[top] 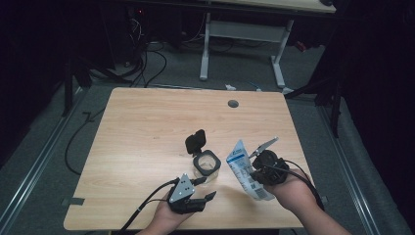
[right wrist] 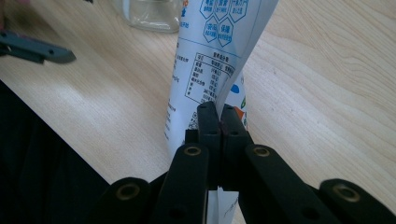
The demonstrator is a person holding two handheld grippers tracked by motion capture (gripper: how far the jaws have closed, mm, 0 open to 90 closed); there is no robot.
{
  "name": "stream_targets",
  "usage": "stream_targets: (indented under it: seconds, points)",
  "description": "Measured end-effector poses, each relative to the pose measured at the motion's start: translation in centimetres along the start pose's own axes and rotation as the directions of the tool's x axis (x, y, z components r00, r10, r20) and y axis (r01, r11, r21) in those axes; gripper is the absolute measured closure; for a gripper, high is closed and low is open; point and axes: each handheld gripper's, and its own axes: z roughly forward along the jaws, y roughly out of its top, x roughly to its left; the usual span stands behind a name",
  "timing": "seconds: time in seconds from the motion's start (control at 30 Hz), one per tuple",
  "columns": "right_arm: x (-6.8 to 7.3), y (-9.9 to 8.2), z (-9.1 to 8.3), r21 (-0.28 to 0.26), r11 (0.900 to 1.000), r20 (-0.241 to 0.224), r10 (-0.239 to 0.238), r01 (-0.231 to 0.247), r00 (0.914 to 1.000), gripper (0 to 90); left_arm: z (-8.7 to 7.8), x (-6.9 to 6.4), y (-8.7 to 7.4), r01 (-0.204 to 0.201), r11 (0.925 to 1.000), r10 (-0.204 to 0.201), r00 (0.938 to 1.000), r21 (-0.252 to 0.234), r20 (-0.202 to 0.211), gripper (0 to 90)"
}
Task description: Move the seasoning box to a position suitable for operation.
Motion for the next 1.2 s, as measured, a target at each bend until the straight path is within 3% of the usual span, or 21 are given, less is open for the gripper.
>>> stream_targets:
  seconds: [0.2, 0.67, 1.03, 1.2]
  points:
    - [0.2, 0.4, -0.2, 0.003, 0.9999, -0.003, -0.010, 0.010, 0.9999, 90.0, 1.2, -0.9, 0.3, -0.011, 0.9999, 0.011, 0.9993, 0.009, 0.036, 37.8]
    - [1.5, 1.3, -0.8, 0.002, 0.9994, -0.012, -0.035, 0.035, 0.9993, 90.0, 3.5, -2.7, 1.0, -0.048, 0.9987, 0.047, 0.9966, 0.015, 0.068, 31.9]
    - [2.7, 2.2, -1.4, -0.015, 0.9988, -0.023, -0.047, 0.047, 0.9986, 89.9, 5.3, -3.7, 1.5, -0.025, 0.9994, 0.023, 0.9939, 0.024, 0.108, 30.3]
    - [3.2, 2.8, -1.5, -0.028, 0.9981, -0.032, -0.057, 0.056, 0.9979, 90.0, 5.9, -4.1, 1.9, -0.039, 0.9989, 0.036, 0.9946, 0.026, 0.098, 30.5]
